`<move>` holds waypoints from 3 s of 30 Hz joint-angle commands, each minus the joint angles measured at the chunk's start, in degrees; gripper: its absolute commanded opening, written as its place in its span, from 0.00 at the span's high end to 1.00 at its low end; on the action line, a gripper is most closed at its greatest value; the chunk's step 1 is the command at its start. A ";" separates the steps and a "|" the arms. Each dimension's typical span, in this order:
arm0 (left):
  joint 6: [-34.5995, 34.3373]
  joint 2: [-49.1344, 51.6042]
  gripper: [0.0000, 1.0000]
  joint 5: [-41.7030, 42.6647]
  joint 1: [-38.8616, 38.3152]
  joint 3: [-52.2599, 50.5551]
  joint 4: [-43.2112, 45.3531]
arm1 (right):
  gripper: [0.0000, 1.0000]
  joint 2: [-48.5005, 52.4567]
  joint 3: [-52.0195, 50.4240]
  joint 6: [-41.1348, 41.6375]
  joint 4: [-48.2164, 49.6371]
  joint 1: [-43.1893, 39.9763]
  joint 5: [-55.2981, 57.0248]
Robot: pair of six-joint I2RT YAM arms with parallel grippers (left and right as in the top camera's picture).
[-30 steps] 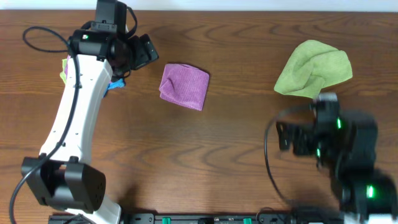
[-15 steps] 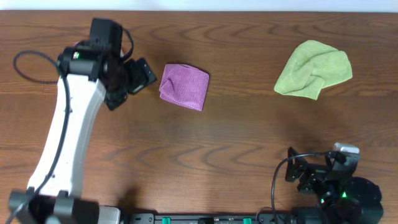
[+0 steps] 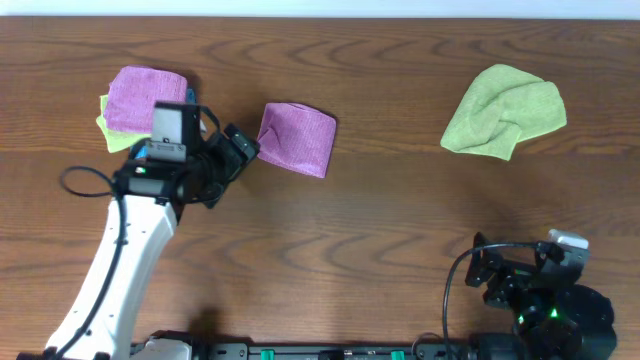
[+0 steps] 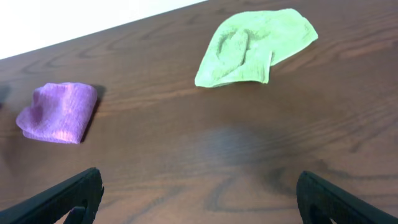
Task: Fold the cloth
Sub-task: 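Grasp the folded pink cloth with the left gripper and lift, then carry the pink cloth left and lower it onto the cloth stack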
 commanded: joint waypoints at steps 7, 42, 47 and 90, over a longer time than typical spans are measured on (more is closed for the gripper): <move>-9.90 10.19 0.04 1.68 -1.57 -3.69 14.34 | 0.01 -0.22 -0.22 0.96 -3.78 -0.42 0.83; -17.70 30.40 0.15 -1.95 -3.48 -3.69 38.01 | 0.01 -0.22 -0.22 0.96 -9.60 -0.42 0.83; -17.70 30.45 0.44 -4.57 -4.70 -3.69 38.58 | 0.01 -0.22 -0.22 0.96 -9.60 -0.42 0.83; 7.67 27.69 0.94 3.37 10.21 30.27 13.94 | 0.01 -0.22 -0.22 0.98 -9.60 -0.42 0.83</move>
